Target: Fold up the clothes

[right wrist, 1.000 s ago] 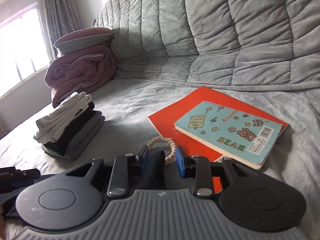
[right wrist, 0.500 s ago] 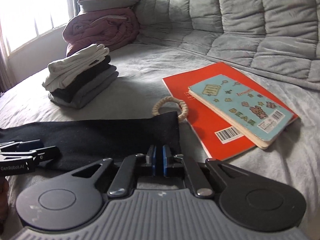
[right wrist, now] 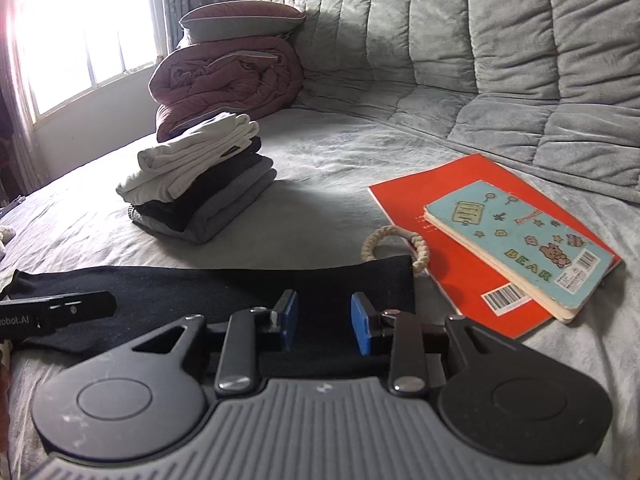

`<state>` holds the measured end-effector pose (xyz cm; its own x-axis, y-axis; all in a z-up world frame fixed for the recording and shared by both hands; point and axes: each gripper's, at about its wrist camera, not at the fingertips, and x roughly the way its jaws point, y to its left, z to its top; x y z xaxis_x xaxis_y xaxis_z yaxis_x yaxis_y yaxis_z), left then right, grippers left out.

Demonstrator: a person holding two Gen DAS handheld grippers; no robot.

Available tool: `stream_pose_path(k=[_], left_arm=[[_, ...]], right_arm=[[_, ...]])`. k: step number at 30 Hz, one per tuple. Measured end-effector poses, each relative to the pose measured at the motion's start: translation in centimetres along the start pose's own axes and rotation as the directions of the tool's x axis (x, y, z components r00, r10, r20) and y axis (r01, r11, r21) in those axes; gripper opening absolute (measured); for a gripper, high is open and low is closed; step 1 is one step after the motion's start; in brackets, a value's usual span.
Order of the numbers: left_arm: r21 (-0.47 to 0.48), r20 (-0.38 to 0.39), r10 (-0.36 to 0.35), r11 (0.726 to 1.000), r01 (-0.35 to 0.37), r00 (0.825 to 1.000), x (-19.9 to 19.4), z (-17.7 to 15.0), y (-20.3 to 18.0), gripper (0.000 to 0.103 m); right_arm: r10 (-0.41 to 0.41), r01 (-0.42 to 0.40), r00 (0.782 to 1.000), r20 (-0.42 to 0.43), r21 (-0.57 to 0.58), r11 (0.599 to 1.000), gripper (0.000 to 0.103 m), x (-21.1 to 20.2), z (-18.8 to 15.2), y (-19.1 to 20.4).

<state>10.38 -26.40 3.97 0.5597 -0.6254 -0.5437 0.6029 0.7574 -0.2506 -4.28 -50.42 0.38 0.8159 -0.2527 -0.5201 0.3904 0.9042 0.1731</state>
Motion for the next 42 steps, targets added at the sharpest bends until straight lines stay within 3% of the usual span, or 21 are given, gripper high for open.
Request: stream_pose_path(k=[8, 11, 15, 19, 21, 25, 26, 28, 31, 33, 36, 39, 42], left_arm=[[-0.189, -0.030, 0.070, 0.979, -0.075, 0.997, -2.9, 1.9, 9.0, 0.075], [-0.262, -0.045, 0.067, 0.962, -0.076, 0.997, -4.0, 1.6, 12.1, 0.075], [-0.254, -0.030, 0.075, 0.964, -0.081, 0.997, -5.6, -0.2, 13.8, 0.073], [-0.228, 0.024, 0.075, 0.971, -0.068, 0.997, -6.9, -2.5, 14.6, 0.073], [-0.219, 0.043, 0.069, 0.974, -0.058, 0.997, -7.4, -3.8, 15.2, 0.073], [-0.160, 0.094, 0.055, 0.986, -0.040, 0.994, -8.1, -5.6, 15.5, 0.072], [-0.164, 0.100, 0.051, 0.986, -0.034, 0.994, -8.2, -5.7, 15.6, 0.072], [-0.178, 0.102, 0.044, 0.984, -0.025, 0.994, -8.2, -5.7, 15.8, 0.072], [-0.177, 0.102, 0.047, 0.984, -0.028, 0.994, -8.2, -5.6, 15.7, 0.072], [-0.170, 0.096, 0.057, 0.985, -0.040, 0.994, -8.4, -5.7, 15.5, 0.072], [-0.153, 0.068, 0.082, 0.986, -0.071, 0.994, -9.0, -5.4, 14.9, 0.071], [-0.149, 0.018, 0.096, 0.985, -0.092, 0.995, -9.9, -4.9, 14.0, 0.066], [-0.156, -0.031, 0.057, 0.986, -0.061, 0.998, -10.5, -4.4, 12.8, 0.062]], right_arm=[[0.060, -0.066, 0.994, -0.094, -0.061, 0.996, 0.040, 1.7, -0.3, 4.4], [0.136, -0.143, 0.978, -0.160, -0.033, 0.989, 0.040, 1.7, -0.2, 6.2], [0.295, -0.280, 0.928, -0.229, 0.095, 0.955, 0.040, 1.5, -0.3, 8.3], [0.451, -0.383, 0.850, -0.270, 0.269, 0.884, 0.040, 2.9, -1.3, 10.7], [0.494, -0.399, 0.829, -0.262, 0.342, 0.851, 0.041, 3.9, -1.9, 11.7], [0.500, -0.381, 0.847, -0.178, 0.452, 0.806, 0.038, 5.6, -2.6, 12.3], [0.491, -0.370, 0.856, -0.163, 0.470, 0.801, 0.031, 5.9, -2.7, 12.2], [0.456, -0.342, 0.878, -0.141, 0.483, 0.807, 0.005, 6.4, -2.7, 11.9], [0.365, -0.284, 0.926, -0.097, 0.457, 0.843, 0.004, 6.3, -1.9, 11.1], [0.337, -0.262, 0.937, -0.087, 0.460, 0.848, 0.004, 6.4, -1.4, 10.4], [0.361, -0.273, 0.926, -0.115, 0.458, 0.846, 0.007, 6.4, -1.3, 10.4], [0.392, -0.301, 0.909, -0.139, 0.430, 0.851, 0.021, 5.8, -1.4, 10.9], [0.432, -0.346, 0.889, -0.150, 0.399, 0.849, 0.039, 4.9, -1.6, 11.2]])
